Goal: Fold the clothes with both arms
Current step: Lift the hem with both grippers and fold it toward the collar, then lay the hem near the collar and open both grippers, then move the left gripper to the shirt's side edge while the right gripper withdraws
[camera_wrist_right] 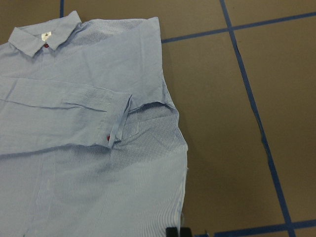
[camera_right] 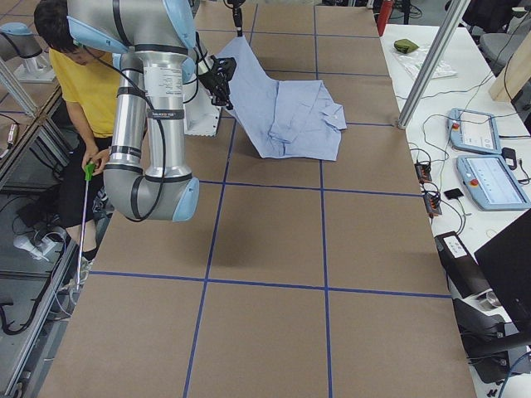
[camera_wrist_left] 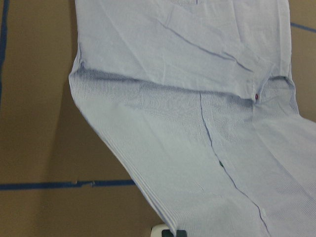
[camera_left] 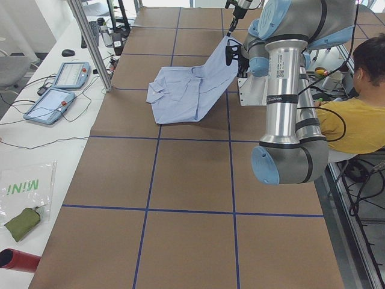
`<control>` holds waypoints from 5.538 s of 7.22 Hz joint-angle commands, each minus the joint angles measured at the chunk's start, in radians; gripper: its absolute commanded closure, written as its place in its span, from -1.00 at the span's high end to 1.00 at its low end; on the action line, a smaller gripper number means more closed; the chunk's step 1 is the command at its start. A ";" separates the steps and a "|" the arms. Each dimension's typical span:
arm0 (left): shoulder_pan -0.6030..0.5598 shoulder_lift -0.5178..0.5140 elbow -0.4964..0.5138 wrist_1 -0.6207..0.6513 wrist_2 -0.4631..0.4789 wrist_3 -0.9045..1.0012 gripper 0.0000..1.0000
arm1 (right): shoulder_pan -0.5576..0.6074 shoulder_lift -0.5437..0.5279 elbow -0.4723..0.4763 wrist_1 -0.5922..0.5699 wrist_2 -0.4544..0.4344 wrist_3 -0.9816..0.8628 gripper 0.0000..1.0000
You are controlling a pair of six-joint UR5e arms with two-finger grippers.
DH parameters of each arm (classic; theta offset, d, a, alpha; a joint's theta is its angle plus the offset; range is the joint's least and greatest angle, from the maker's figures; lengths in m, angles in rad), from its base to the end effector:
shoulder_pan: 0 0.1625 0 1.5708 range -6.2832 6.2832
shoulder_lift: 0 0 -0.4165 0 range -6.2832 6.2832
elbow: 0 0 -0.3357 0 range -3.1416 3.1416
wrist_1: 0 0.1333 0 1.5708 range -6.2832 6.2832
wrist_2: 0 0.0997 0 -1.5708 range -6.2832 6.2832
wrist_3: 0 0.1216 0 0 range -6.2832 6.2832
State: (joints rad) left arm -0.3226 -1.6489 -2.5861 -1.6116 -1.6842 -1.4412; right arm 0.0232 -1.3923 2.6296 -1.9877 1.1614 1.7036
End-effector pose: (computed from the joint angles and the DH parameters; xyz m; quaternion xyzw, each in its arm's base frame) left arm 0.2830 -0.2207 0.2403 0.0737 0.5334 -0.0508 0.8411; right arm -0.3291 -0.1894 0.2583 0.1647 -0.4001 0.1508 0.8888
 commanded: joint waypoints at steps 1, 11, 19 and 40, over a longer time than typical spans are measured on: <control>-0.136 -0.130 0.168 0.030 0.003 0.057 -1.00 | 0.191 0.198 -0.187 0.004 0.038 -0.125 -1.00; -0.316 -0.351 0.898 -0.363 0.276 0.172 -1.00 | 0.546 0.315 -0.923 0.635 0.096 -0.317 -1.00; -0.335 -0.368 0.989 -0.447 0.271 0.392 -1.00 | 0.606 0.351 -1.053 0.708 0.173 -0.424 -1.00; -0.092 -0.020 0.765 -0.731 0.084 0.033 0.57 | 0.687 0.309 -0.908 0.711 0.416 -0.590 1.00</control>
State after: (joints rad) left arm -0.4329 -1.6677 -1.8236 -2.3426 -1.6011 -1.4031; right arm 0.7142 -1.0826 1.7234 -1.2763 1.5786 1.1133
